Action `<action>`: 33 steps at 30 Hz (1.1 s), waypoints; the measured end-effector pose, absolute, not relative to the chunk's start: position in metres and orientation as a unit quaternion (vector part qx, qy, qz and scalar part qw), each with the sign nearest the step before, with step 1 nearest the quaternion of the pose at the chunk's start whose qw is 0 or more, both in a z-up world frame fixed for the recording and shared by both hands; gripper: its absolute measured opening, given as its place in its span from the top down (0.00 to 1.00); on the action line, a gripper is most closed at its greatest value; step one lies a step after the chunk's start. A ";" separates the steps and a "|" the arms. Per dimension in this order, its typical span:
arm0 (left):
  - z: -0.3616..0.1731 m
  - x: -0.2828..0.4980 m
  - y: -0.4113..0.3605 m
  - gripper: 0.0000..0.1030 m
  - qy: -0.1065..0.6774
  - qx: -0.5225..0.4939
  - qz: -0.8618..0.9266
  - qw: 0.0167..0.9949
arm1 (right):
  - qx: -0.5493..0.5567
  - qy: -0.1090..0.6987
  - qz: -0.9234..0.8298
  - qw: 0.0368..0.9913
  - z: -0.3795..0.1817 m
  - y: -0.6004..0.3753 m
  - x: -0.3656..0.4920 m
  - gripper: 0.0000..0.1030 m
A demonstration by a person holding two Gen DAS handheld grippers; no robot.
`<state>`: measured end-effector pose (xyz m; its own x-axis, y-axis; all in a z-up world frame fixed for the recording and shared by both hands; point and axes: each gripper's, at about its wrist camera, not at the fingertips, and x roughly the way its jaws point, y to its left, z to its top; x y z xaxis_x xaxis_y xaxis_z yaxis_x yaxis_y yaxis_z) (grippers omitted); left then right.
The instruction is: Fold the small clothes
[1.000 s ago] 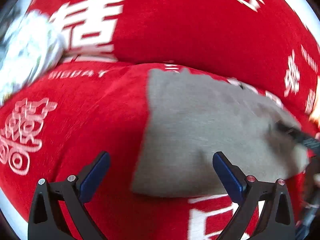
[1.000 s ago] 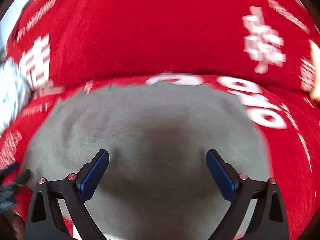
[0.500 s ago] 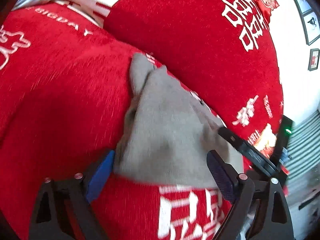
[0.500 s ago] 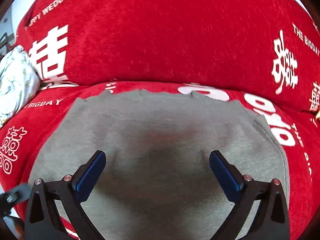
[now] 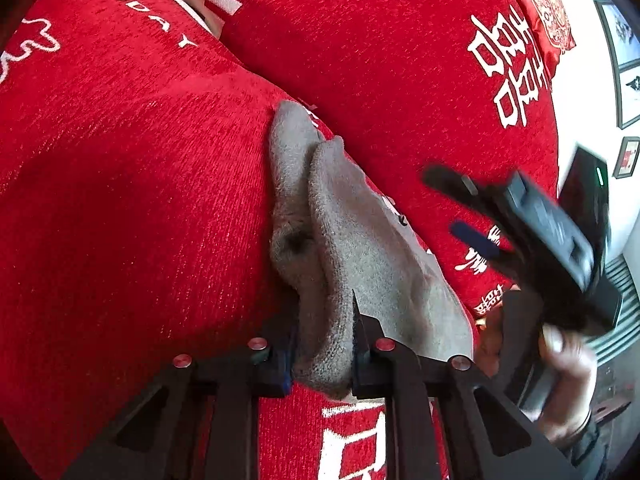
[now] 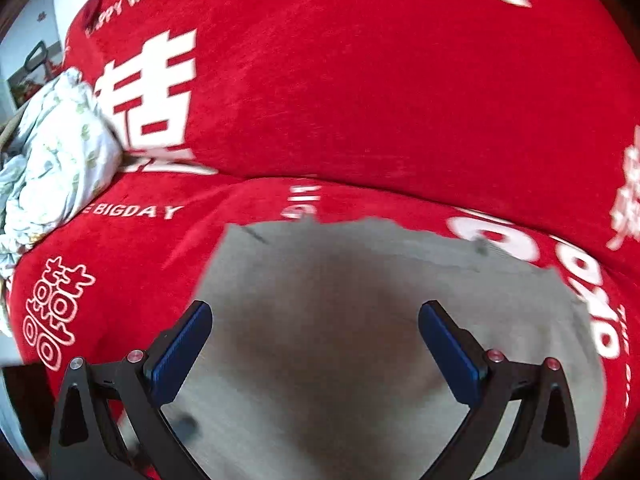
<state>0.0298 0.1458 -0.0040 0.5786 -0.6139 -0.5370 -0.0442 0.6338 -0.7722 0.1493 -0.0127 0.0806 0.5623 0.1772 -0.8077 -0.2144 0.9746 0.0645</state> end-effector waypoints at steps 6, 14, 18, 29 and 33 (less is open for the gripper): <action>-0.005 0.030 0.149 0.80 0.426 -0.400 -0.178 0.792 | -0.079 0.506 0.134 0.848 0.049 0.061 0.196 0.00; -0.006 0.032 0.151 0.80 0.429 -0.398 -0.178 0.791 | -0.156 0.549 0.066 0.819 0.002 0.093 0.223 0.65; -0.008 0.033 0.153 0.79 0.429 -0.407 -0.182 0.786 | -0.104 0.551 0.088 0.823 0.015 0.067 0.223 0.77; 0.012 0.006 0.133 0.00 0.379 -0.350 -0.170 0.839 | 0.074 0.486 0.145 0.859 0.061 -0.002 0.206 0.78; 0.008 0.008 0.125 0.00 0.385 -0.334 -0.180 0.842 | 0.112 0.468 0.155 0.862 0.064 -0.021 0.201 0.78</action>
<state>0.0077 0.1255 0.0075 0.6394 -0.5593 -0.5276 0.0455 0.7126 -0.7001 0.2014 -0.0214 0.0643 0.5129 0.3729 -0.7732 -0.1622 0.9266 0.3392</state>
